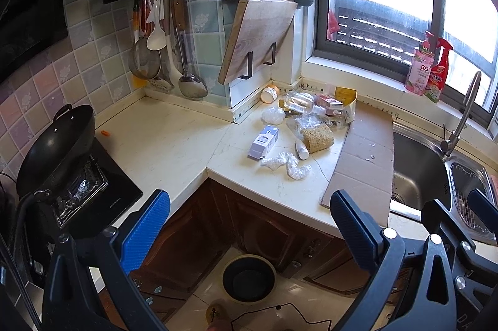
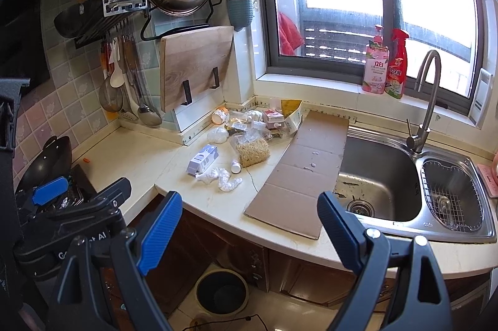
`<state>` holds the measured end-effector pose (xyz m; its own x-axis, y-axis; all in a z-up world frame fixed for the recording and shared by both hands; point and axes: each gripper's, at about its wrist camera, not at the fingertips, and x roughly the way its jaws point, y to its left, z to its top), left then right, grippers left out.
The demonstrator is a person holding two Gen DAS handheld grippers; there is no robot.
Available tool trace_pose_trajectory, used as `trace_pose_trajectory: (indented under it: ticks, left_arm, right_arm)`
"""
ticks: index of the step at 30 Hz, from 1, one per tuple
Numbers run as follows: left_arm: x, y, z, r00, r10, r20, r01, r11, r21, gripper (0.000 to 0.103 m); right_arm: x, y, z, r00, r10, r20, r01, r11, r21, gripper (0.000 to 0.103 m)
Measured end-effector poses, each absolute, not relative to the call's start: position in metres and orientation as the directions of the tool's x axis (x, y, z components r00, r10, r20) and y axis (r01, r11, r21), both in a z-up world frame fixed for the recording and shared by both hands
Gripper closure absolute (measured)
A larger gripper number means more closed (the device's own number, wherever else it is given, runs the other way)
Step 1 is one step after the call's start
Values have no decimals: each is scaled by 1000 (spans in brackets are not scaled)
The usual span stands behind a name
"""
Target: Collect trash
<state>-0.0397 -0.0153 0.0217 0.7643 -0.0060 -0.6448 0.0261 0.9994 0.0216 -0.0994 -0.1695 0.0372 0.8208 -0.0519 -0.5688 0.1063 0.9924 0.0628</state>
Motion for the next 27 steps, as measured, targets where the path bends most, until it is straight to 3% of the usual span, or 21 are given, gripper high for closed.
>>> trace_pose_trajectory:
  ticks: [27]
  left_arm:
    - [-41,-18,15,750,26,-661,1,999,41,1]
  right_arm:
    - [-100,-170,31,820,-28,-572,79,995,65,14]
